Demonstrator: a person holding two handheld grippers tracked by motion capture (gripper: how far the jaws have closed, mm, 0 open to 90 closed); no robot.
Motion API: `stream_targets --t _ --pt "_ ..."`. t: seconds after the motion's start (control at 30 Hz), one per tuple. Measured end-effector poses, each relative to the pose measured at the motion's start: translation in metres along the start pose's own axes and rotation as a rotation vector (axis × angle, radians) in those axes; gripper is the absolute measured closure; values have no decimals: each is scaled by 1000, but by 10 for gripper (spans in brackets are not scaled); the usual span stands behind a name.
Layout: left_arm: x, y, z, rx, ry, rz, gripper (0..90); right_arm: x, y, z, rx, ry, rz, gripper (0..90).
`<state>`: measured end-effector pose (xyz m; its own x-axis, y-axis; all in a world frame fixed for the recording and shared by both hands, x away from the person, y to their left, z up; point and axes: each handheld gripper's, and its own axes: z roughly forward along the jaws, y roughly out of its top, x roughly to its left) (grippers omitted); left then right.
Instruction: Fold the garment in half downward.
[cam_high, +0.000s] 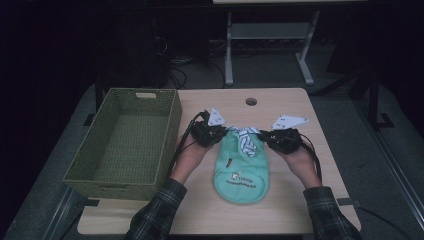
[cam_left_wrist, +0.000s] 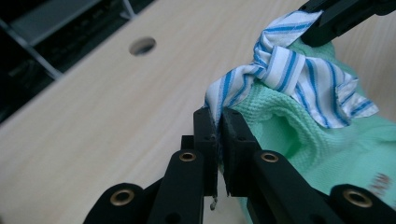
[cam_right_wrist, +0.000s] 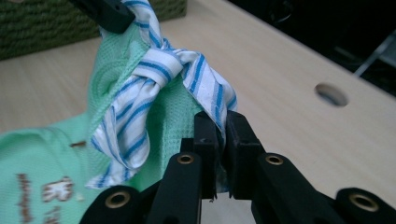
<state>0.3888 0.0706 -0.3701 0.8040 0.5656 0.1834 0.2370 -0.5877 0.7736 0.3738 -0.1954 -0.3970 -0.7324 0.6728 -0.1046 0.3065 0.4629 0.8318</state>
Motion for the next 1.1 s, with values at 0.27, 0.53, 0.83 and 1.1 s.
stream_targets --t 0.27,0.53,0.83,1.1 --pt "-5 -7 -10 -13 -40 11 849 4 2 -9 -29 20 -2 827" --pt "-18 -19 -18 -10 -53 59 844 20 -14 -11 -38 31 -28 813" --pt "-35 -29 -22 -8 -93 76 838 35 -30 -19 -37 30 -52 787" --pt "-45 -37 -25 -5 -140 60 836 38 -37 -27 -41 51 -47 780"
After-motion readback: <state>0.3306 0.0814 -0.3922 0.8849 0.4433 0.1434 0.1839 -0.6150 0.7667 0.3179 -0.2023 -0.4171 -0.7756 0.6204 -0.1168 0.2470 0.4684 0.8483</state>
